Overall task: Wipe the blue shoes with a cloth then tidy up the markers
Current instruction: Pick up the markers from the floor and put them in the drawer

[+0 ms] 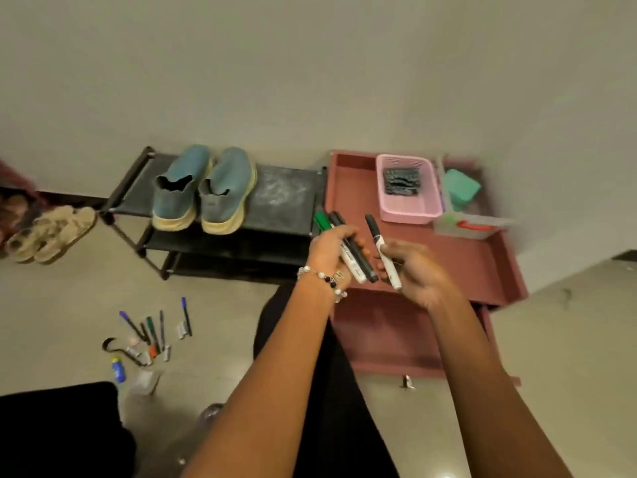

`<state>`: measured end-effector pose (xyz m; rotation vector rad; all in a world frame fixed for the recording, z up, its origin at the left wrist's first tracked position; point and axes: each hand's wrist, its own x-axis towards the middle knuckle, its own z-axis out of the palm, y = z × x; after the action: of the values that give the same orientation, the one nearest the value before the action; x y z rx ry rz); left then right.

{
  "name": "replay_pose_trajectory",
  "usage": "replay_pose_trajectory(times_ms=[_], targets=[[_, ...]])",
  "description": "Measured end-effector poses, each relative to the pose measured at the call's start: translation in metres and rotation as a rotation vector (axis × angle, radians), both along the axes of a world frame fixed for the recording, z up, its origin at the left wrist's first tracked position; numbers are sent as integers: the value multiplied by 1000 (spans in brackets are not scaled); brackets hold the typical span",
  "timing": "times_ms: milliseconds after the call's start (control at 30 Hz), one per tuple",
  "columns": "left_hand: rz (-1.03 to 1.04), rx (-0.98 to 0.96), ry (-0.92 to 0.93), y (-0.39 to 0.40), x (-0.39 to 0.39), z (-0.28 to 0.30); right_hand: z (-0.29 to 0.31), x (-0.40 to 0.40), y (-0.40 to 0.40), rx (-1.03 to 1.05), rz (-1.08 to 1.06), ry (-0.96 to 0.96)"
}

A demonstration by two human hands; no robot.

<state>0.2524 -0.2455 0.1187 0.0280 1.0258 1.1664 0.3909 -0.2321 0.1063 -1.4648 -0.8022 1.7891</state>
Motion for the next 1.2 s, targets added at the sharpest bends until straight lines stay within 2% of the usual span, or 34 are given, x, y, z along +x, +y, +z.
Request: replay_pose_trajectory(times_ms=[100,200,400,600,733,933,1000,1100,1167,1200], targets=[[-199,-41,-37,-13,80,-16,-21,74,-22,-38,-81,-6],[-259,-107,37,-28,132,-54,-50,126,-48,-91,-143,-91],[-561,-252,202,-63,155,-130,-139,193,-69,-283,-226,-503],[-464,-313,264,-38,163,-153,-199,198,-26,-250,-129,-800],[-491,-322,286,-21,159,-165,-216,196,-4,-222,9,-1109],[-464,-288,337,-19,151,-183,-231,202,-6,-213,114,-1343],[-475,-291,358,-20,150,-186,-230,198,-13,-212,116,-1375],[-506,-311,402,-22,151,-183,-223,189,-25,-150,-3,-1305],[-511,-319,433,-24,154,-180,-207,180,-36,-46,-18,-1060],[-517,-317,454,-25,155,-180,-193,172,-44,-23,-42,-830]])
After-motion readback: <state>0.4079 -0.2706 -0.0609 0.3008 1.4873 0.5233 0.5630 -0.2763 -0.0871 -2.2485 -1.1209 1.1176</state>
